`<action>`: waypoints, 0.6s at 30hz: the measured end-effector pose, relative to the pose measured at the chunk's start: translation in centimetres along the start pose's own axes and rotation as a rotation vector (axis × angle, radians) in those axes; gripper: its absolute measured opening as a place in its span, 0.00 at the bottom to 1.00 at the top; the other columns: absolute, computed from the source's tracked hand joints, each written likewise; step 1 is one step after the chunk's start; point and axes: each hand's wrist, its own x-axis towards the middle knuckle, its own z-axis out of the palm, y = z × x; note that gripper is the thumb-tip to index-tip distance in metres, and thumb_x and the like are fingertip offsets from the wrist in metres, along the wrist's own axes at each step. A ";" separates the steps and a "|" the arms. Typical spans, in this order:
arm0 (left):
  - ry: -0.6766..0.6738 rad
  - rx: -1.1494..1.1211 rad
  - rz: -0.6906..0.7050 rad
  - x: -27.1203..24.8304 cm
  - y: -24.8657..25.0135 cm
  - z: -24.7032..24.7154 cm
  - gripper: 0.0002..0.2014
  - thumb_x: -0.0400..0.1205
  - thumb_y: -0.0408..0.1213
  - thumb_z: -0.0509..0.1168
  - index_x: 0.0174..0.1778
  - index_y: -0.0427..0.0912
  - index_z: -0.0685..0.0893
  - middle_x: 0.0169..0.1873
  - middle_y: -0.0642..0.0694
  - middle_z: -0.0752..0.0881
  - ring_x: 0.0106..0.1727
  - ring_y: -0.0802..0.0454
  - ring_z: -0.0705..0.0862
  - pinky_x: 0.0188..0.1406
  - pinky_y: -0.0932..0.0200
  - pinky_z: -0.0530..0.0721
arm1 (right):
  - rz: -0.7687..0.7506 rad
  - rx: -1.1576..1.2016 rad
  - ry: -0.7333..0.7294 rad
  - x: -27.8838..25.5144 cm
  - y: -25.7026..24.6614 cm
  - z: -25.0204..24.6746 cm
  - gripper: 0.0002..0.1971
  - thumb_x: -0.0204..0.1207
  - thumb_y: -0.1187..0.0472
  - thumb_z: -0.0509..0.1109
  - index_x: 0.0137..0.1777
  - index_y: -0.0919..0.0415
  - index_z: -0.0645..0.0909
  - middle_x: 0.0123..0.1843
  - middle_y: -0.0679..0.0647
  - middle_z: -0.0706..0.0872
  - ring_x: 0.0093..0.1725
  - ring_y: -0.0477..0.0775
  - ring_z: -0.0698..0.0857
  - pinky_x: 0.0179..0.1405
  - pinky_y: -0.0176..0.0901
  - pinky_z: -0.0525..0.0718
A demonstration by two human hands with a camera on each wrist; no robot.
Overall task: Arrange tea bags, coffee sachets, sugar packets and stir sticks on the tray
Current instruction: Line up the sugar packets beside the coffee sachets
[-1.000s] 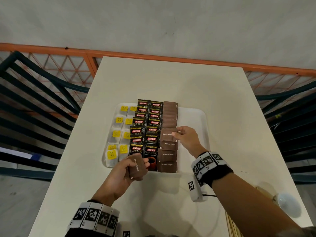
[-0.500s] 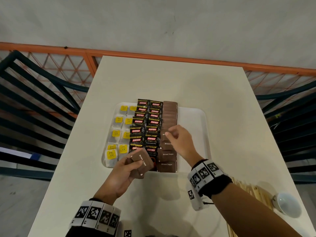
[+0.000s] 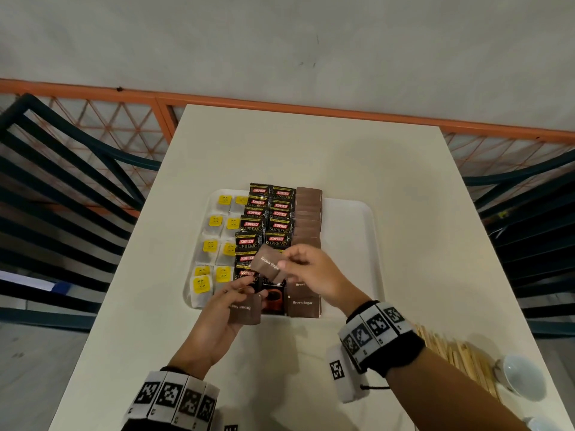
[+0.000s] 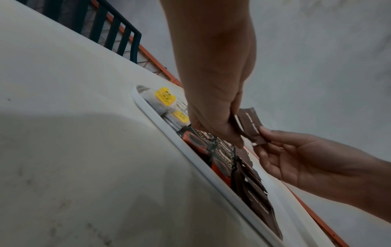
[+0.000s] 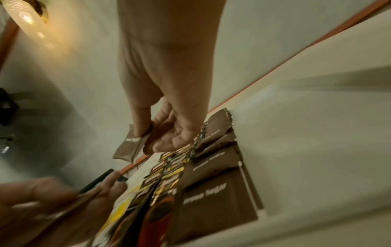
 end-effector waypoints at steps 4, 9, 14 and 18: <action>0.018 0.073 -0.012 0.0 0.3 0.0 0.15 0.82 0.22 0.51 0.56 0.37 0.80 0.48 0.35 0.86 0.42 0.48 0.90 0.34 0.60 0.88 | 0.037 0.107 0.186 2.0 -0.3 -2.8 0.05 0.78 0.66 0.66 0.48 0.57 0.82 0.52 0.57 0.86 0.52 0.57 0.85 0.55 0.51 0.86; 0.016 0.283 0.069 -0.1 0.5 0.5 0.15 0.81 0.22 0.56 0.56 0.39 0.83 0.48 0.37 0.84 0.50 0.44 0.84 0.41 0.55 0.82 | 0.066 0.113 0.381 4.9 0.1 -5.3 0.05 0.76 0.67 0.69 0.43 0.58 0.83 0.39 0.50 0.85 0.42 0.51 0.83 0.41 0.40 0.83; 0.053 0.392 0.137 0.1 0.5 0.4 0.12 0.79 0.23 0.61 0.49 0.43 0.86 0.46 0.41 0.86 0.51 0.46 0.84 0.47 0.56 0.81 | 0.096 0.002 0.458 6.8 1.3 -5.9 0.06 0.74 0.65 0.72 0.49 0.62 0.85 0.40 0.50 0.85 0.42 0.50 0.81 0.46 0.43 0.82; 0.055 0.403 0.148 0.3 0.3 0.1 0.12 0.78 0.24 0.64 0.47 0.44 0.86 0.47 0.41 0.87 0.53 0.46 0.83 0.50 0.58 0.81 | 0.098 -0.063 0.486 7.2 2.2 -5.9 0.04 0.72 0.64 0.74 0.45 0.58 0.84 0.42 0.53 0.86 0.45 0.52 0.83 0.54 0.48 0.81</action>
